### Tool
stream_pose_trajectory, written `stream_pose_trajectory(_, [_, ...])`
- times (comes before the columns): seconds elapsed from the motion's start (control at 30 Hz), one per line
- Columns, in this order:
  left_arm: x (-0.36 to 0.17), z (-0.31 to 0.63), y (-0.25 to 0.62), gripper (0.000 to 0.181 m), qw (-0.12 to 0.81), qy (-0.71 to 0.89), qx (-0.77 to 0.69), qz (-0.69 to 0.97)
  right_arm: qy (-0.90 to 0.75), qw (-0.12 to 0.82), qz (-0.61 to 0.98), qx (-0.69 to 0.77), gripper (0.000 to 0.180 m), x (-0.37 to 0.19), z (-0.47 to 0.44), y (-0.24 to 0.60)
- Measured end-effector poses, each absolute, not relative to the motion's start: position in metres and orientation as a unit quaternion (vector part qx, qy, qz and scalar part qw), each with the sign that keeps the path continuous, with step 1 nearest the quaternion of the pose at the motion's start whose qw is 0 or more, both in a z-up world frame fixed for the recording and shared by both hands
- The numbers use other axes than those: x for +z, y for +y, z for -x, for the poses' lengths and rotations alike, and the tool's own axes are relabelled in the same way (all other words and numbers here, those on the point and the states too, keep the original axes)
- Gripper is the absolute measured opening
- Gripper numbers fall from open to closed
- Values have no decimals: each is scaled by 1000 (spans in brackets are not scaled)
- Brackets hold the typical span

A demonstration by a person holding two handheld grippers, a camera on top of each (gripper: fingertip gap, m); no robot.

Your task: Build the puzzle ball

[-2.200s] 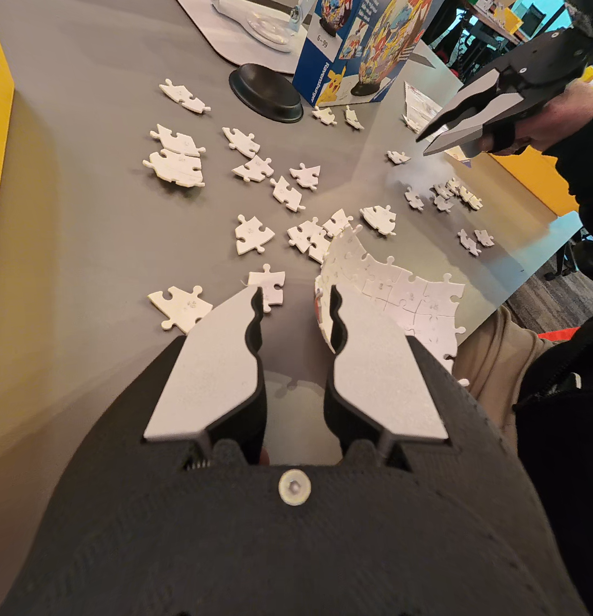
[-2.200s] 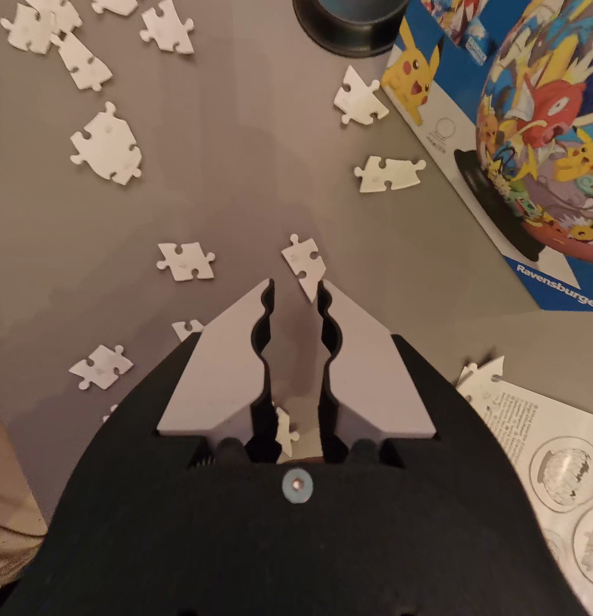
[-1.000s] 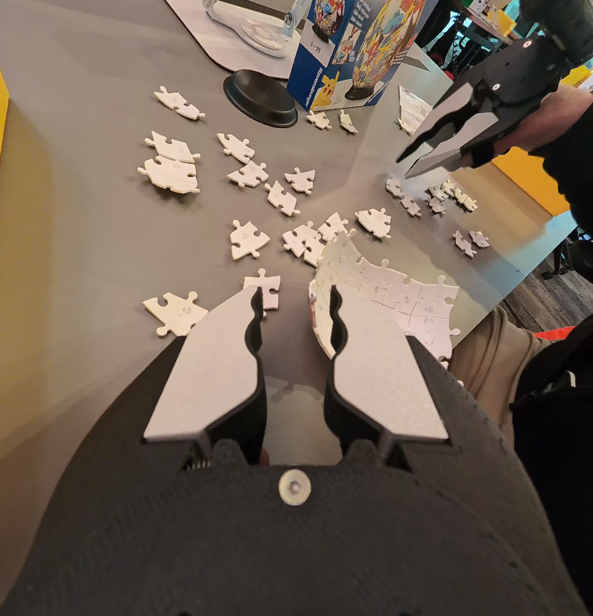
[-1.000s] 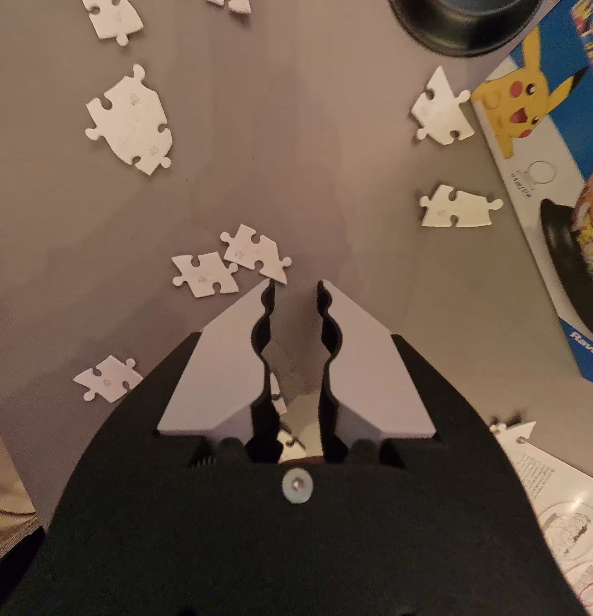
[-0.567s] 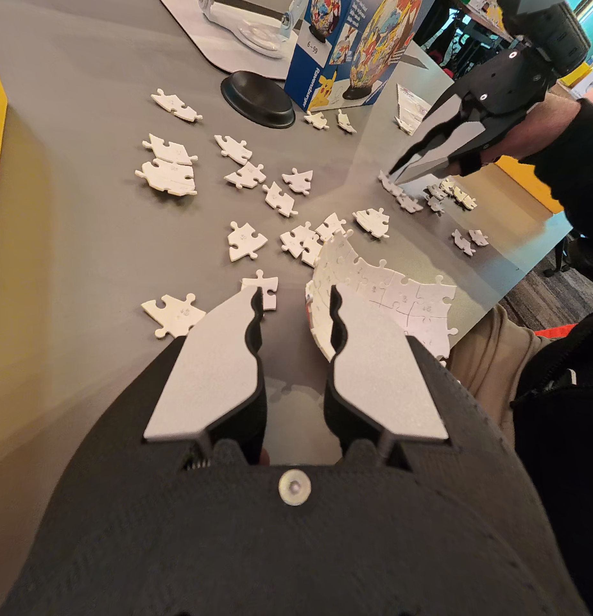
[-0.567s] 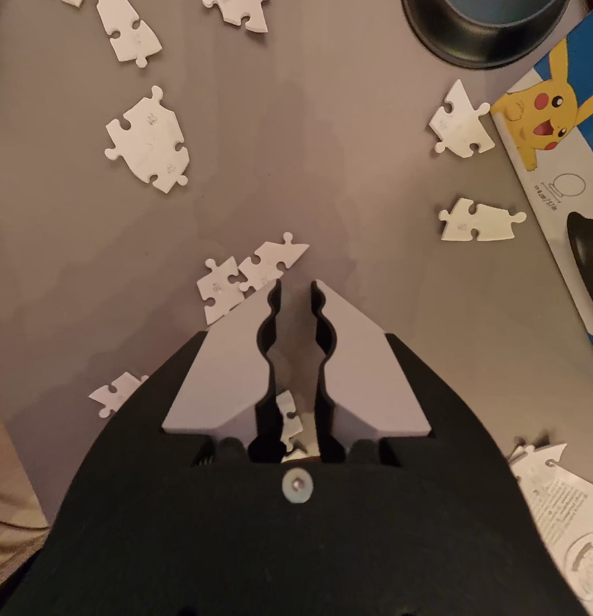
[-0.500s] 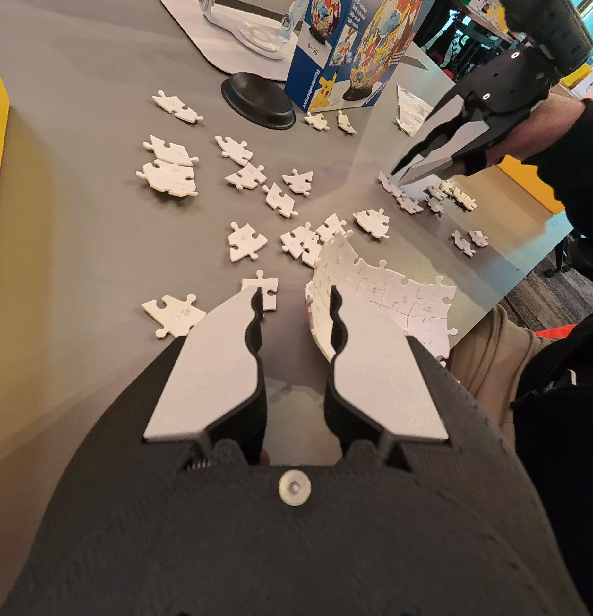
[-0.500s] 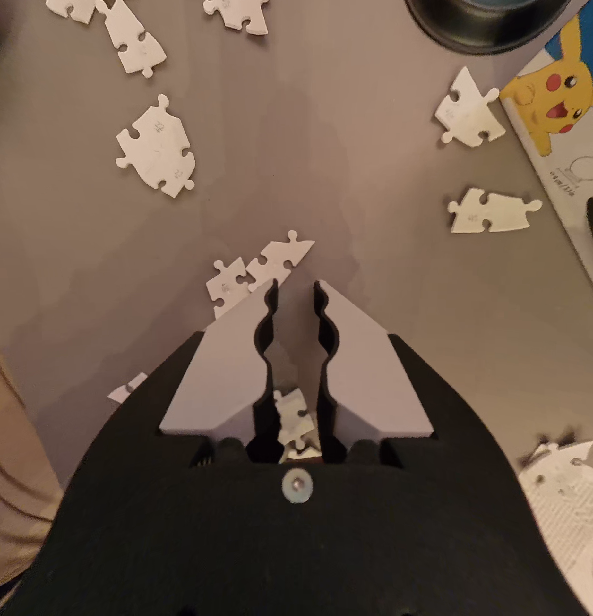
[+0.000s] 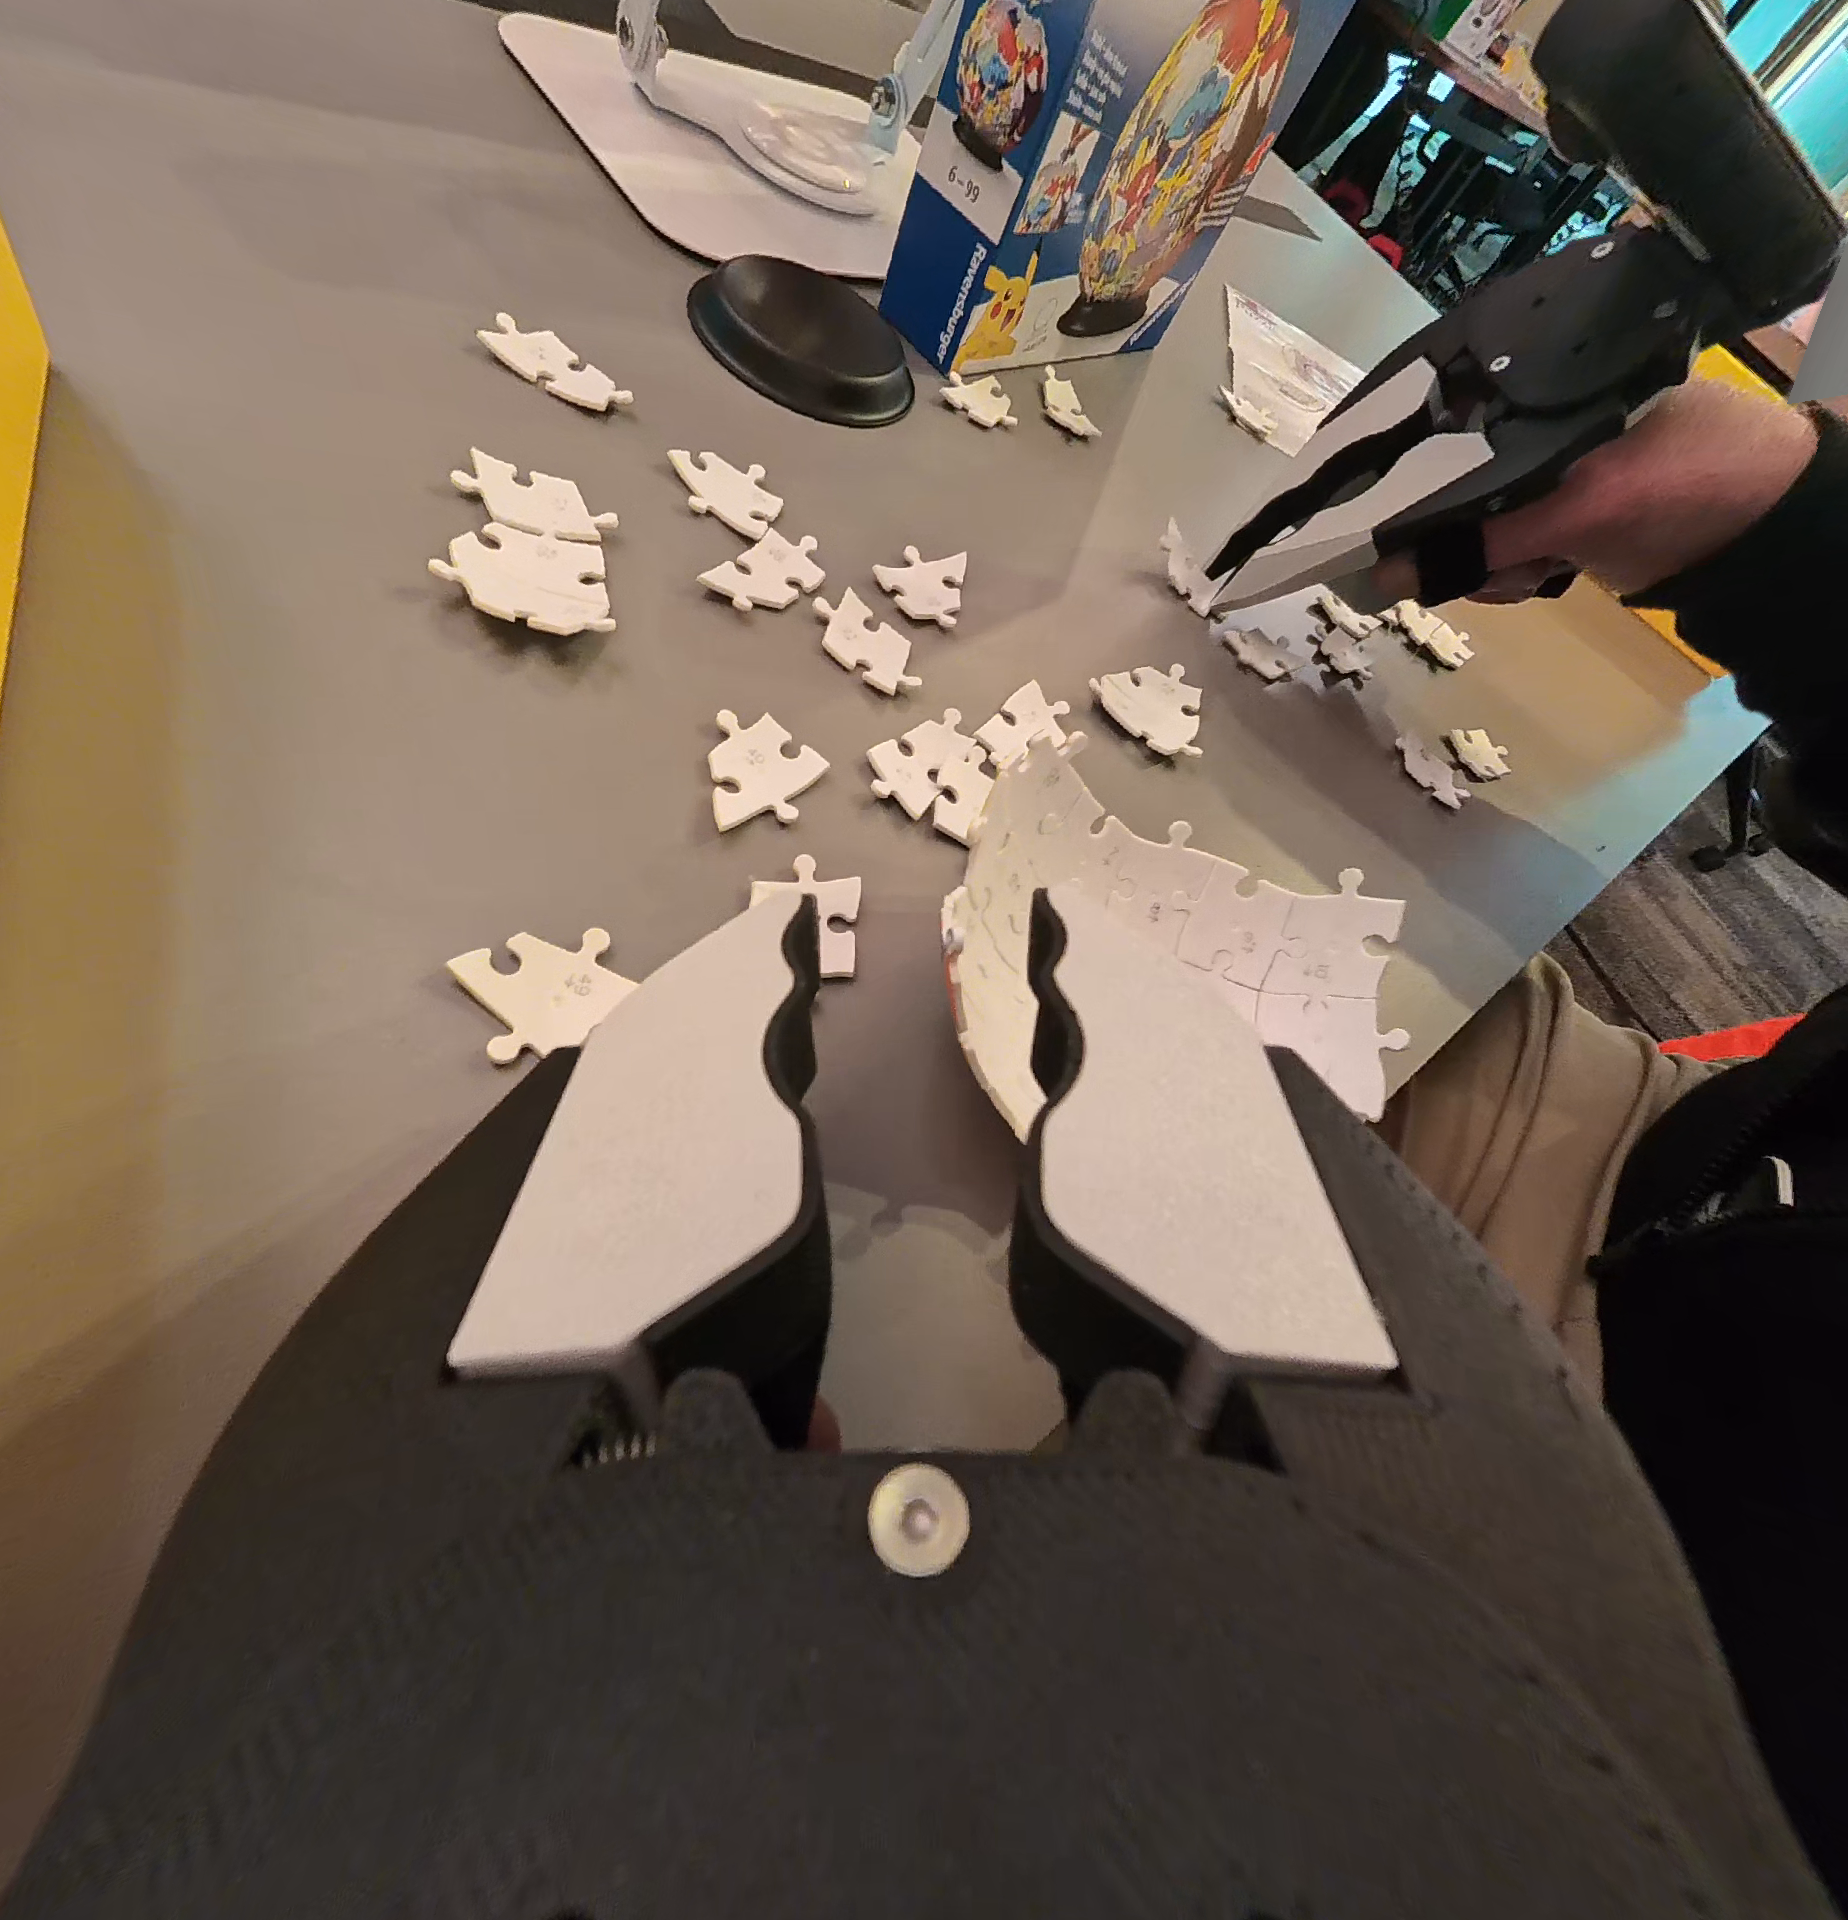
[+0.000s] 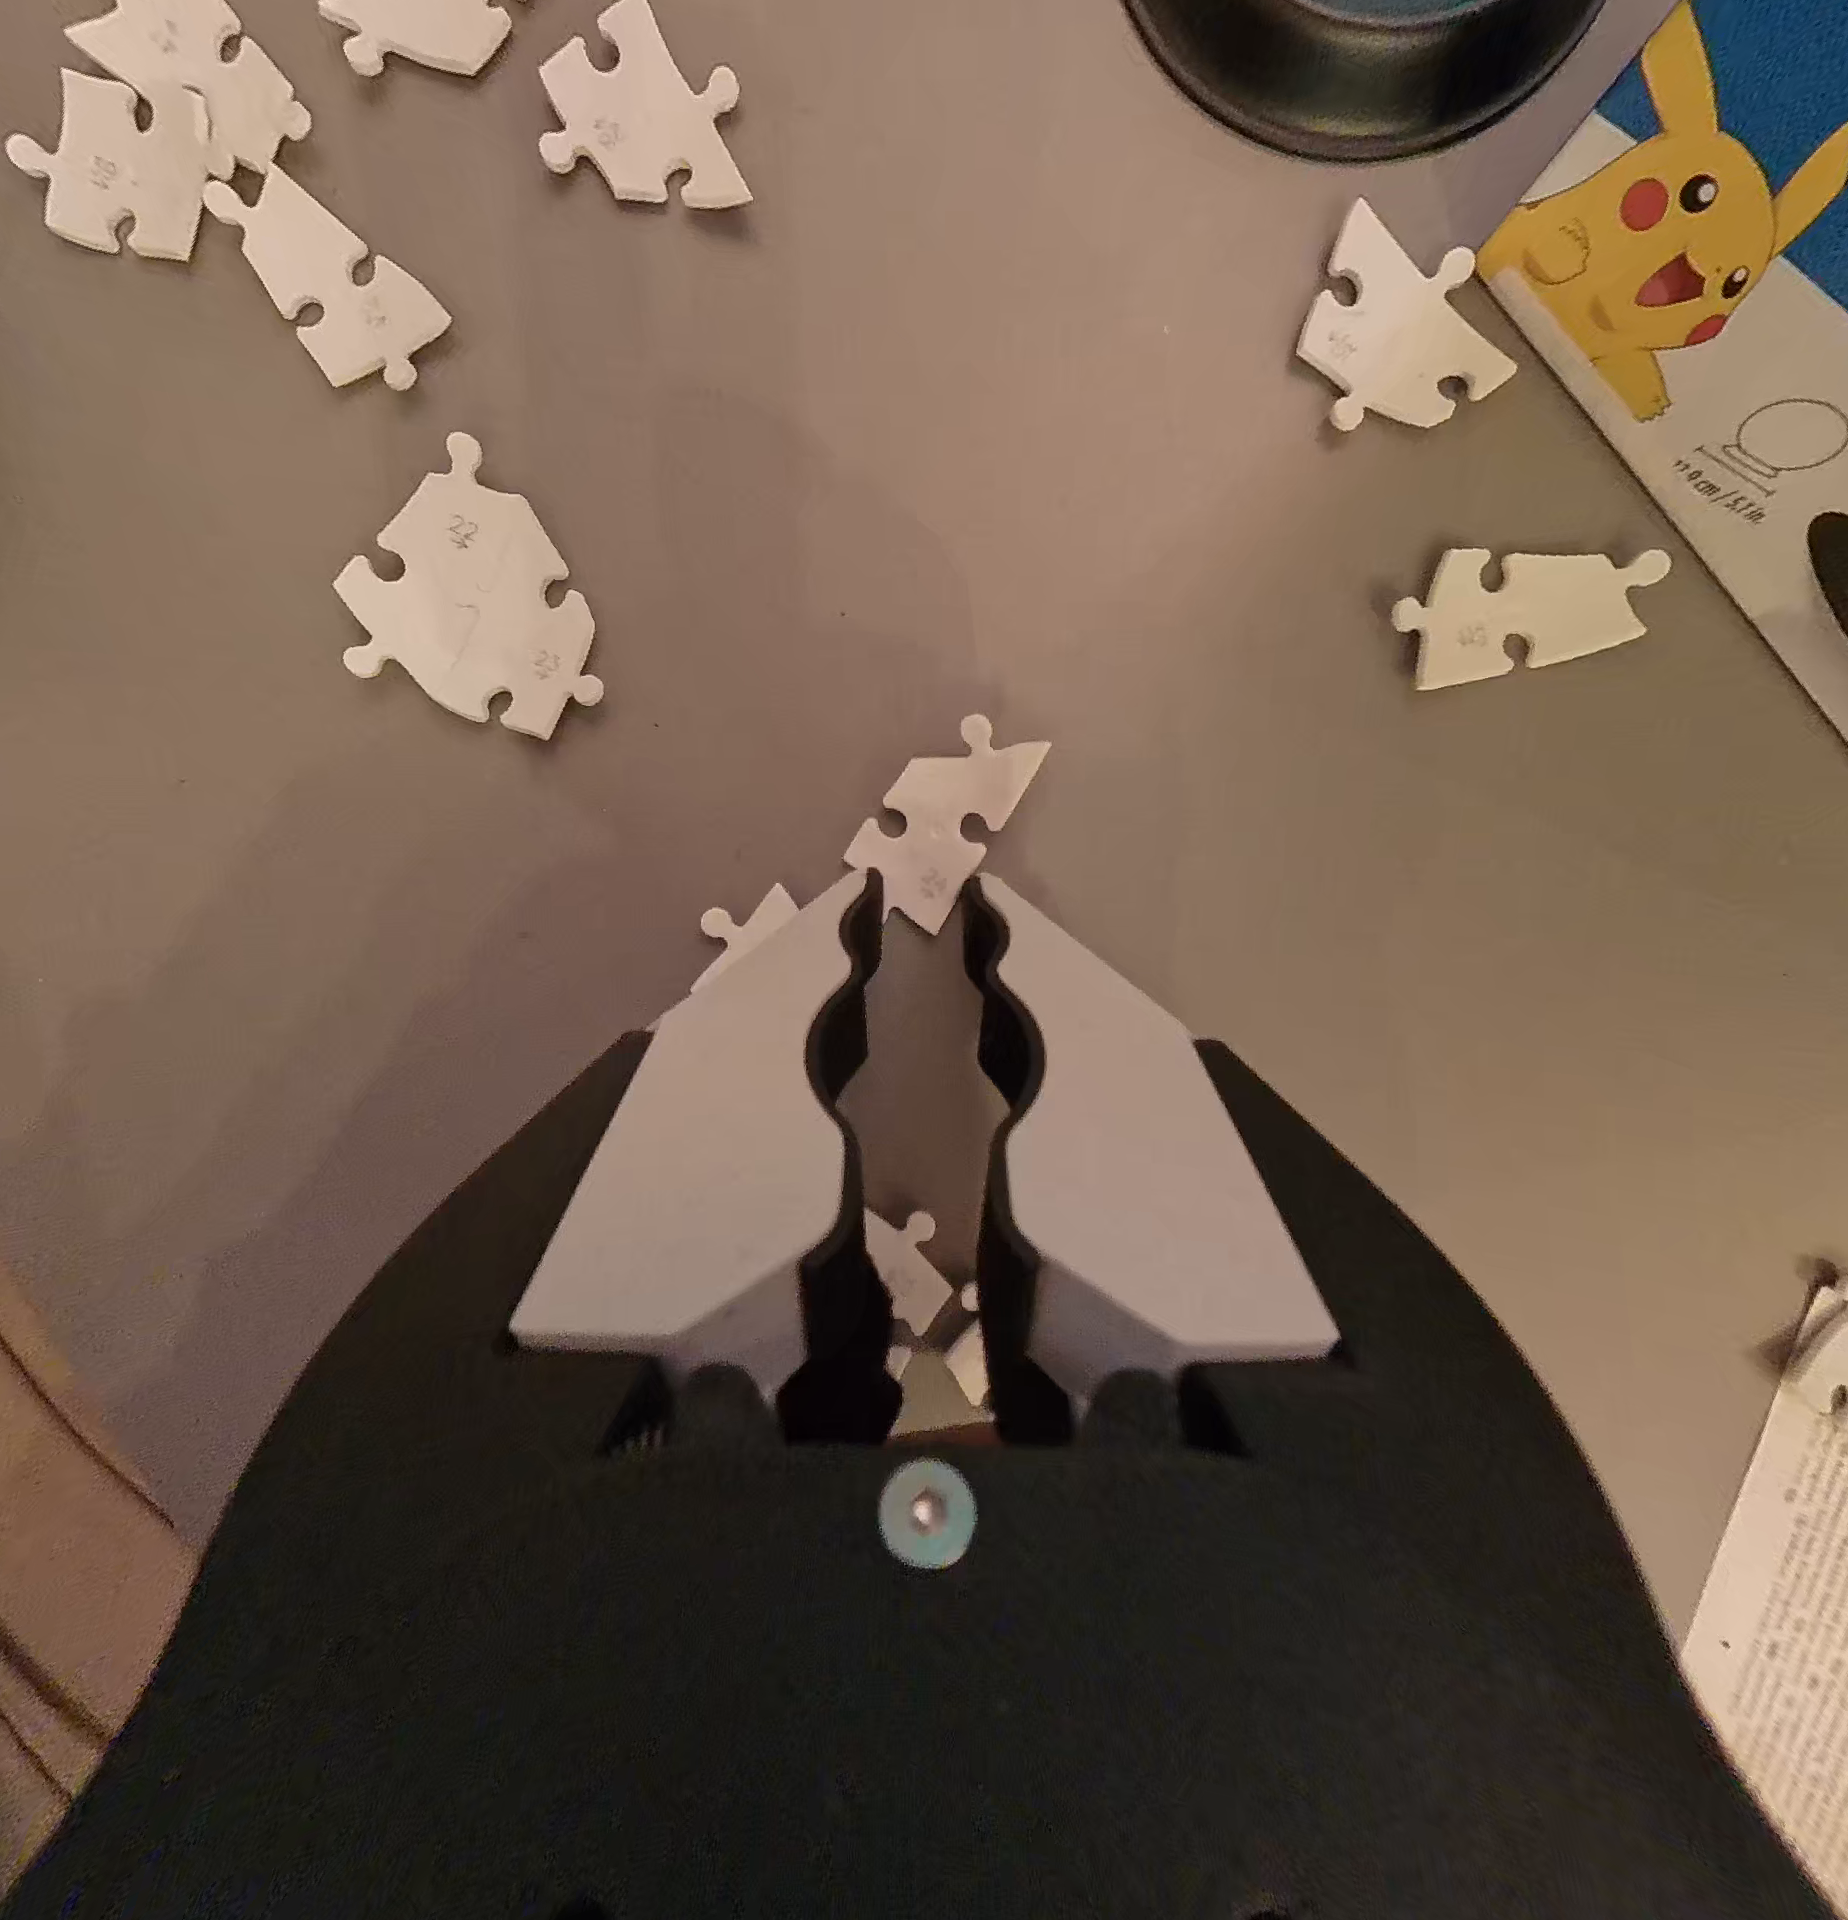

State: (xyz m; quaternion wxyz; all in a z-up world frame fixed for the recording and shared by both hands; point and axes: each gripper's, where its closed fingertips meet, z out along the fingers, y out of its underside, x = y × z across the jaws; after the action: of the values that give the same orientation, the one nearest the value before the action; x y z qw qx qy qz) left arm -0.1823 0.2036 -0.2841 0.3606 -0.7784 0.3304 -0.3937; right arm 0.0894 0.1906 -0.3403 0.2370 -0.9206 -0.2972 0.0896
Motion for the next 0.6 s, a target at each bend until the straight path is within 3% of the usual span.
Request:
stream_pose_trajectory(0.4, [-282, 182, 203, 38, 364, 332, -392, 777, -346, 233, 903, 108, 12, -339, -56, 188])
stream_pose_trajectory(0.47, [-282, 182, 203, 38, 364, 333, -392, 777, -345, 241, 899, 123, 1, -334, -49, 188])
stream_pose_trajectory(0.6, [-281, 182, 204, 38, 365, 331, -393, 776, -353, 225, 900, 122, 0, -337, -46, 183])
